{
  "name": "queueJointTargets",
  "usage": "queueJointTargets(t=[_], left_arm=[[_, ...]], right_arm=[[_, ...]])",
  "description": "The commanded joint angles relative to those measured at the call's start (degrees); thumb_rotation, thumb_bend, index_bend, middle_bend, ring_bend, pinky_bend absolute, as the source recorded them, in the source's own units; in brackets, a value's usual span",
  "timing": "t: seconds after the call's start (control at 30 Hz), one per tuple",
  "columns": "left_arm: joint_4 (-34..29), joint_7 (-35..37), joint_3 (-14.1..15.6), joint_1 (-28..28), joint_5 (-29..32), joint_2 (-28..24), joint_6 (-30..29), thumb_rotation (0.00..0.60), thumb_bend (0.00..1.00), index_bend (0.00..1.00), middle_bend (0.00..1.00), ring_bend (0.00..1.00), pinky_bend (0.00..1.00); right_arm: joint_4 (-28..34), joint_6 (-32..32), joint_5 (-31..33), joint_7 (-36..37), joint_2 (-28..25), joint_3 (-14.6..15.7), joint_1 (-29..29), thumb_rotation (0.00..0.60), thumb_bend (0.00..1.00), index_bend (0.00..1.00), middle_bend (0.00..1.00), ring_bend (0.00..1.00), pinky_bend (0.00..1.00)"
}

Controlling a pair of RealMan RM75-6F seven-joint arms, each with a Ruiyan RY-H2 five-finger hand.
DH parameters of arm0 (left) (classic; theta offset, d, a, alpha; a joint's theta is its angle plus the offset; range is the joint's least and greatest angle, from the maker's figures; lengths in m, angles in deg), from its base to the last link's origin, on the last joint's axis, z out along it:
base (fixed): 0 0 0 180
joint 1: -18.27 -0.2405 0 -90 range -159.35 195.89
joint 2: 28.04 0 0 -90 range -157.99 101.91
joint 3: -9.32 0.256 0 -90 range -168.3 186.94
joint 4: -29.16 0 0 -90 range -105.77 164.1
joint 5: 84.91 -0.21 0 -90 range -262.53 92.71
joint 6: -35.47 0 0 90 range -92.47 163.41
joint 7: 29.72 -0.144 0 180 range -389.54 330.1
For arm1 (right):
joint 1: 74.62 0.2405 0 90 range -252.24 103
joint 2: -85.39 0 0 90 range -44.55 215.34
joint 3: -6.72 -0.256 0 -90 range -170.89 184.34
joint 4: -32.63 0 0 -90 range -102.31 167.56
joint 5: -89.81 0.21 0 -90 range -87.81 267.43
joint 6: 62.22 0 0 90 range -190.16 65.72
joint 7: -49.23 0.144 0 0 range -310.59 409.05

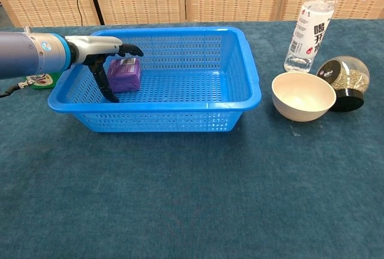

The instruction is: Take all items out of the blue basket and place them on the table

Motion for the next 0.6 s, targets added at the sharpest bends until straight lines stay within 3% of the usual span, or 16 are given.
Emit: queueJointTargets(t=[0.03, 0.6], left_arm=[[-0.4, -0.1, 0.2, 0.2, 0.2, 0.1, 0.6, 0.600, 0.12, 0.00, 0.00, 0.00, 0.05], [-12.7, -1.7, 0.7, 1.4, -3.5, -3.2, -0.9, 0.600, 0.12, 0.00, 0.00, 0.00, 0.12]], right_arm=[[0.0, 0.1, 0.0, 0.1, -0.1, 0.0, 0.0, 0.600, 0.00, 0.00, 0.00, 0.00, 0.06], [0.0, 0.0, -0.1, 0.1, -0.1, 0.0, 0.0, 0.600, 0.00, 0.00, 0.00, 0.00, 0.06]])
